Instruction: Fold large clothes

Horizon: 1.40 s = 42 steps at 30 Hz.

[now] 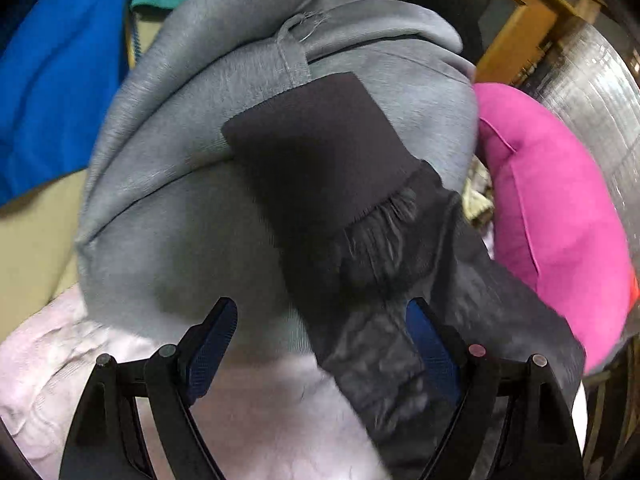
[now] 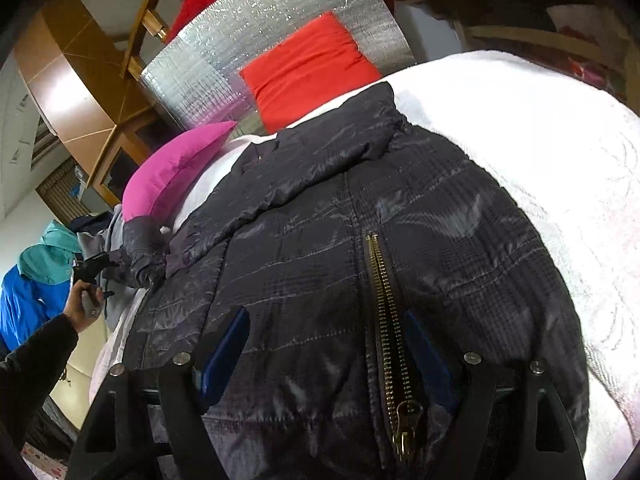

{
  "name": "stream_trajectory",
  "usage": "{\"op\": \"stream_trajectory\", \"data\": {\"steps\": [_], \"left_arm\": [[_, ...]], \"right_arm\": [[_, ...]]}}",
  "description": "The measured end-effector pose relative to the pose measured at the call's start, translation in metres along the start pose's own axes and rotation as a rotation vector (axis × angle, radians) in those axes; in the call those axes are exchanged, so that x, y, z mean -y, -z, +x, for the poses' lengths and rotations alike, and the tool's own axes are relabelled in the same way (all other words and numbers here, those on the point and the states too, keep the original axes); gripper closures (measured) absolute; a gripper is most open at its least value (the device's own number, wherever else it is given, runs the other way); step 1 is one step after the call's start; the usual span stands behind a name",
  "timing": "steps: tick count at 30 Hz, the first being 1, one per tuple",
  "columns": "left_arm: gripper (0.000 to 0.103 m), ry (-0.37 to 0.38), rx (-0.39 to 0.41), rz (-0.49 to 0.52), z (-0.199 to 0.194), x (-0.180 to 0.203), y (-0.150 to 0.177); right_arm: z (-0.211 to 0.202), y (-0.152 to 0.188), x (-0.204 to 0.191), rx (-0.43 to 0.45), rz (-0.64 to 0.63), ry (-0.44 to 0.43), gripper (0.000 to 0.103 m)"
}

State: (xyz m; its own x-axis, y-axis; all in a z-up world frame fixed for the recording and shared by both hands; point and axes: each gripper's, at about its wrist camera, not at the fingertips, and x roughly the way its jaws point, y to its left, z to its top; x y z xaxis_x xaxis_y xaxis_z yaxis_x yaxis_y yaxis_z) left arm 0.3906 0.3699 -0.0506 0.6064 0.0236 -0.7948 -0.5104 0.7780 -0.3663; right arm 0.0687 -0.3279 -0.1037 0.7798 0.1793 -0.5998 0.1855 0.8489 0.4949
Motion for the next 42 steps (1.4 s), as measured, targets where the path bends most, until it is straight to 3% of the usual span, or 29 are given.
{"op": "stream_trajectory", "data": {"steps": [1,3,4,8,11,14,19,24,29,36,42], "left_arm": [[0.018,0.005,-0.001,-0.014,0.003,-0.002,-0.002],[0.046,0.016,-0.009,-0.033,0.009,-0.005,-0.005],[0.081,0.008,-0.028,-0.028,0.013,-0.006,-0.006],[0.094,0.003,-0.02,0.005,0.007,-0.004,-0.006],[0.096,-0.005,0.028,0.049,-0.018,0.005,-0.004],[0.097,-0.031,0.132,0.158,-0.068,0.025,0.0],[0.097,-0.004,0.27,0.292,-0.154,0.062,0.011],[0.097,0.086,0.386,0.44,-0.243,0.119,0.032],[0.097,0.193,0.441,0.608,-0.304,0.195,0.085],[0.097,0.3,0.362,0.801,-0.308,0.312,0.185],[0.093,0.283,0.174,0.974,-0.236,0.391,0.298]], "right_arm": [[0.0,0.0,0.0,0.001,-0.002,-0.001,0.021],[0.001,0.0,0.0,0.0,-0.002,0.0,0.021],[0.002,0.0,0.0,-0.001,-0.002,0.0,0.021],[0.002,0.0,0.001,-0.001,0.001,-0.005,0.021],[0.0,0.0,0.002,0.001,0.012,-0.016,0.021],[-0.002,0.0,0.003,0.004,0.026,-0.03,0.021],[-0.007,0.0,0.007,0.013,0.052,-0.056,0.021],[-0.016,0.001,0.013,0.031,0.084,-0.087,0.021],[-0.024,0.0,0.02,0.047,0.116,-0.116,0.021],[-0.032,-0.002,0.025,0.075,0.147,-0.155,0.021],[-0.036,-0.004,0.027,0.09,0.163,-0.187,0.021]]}}
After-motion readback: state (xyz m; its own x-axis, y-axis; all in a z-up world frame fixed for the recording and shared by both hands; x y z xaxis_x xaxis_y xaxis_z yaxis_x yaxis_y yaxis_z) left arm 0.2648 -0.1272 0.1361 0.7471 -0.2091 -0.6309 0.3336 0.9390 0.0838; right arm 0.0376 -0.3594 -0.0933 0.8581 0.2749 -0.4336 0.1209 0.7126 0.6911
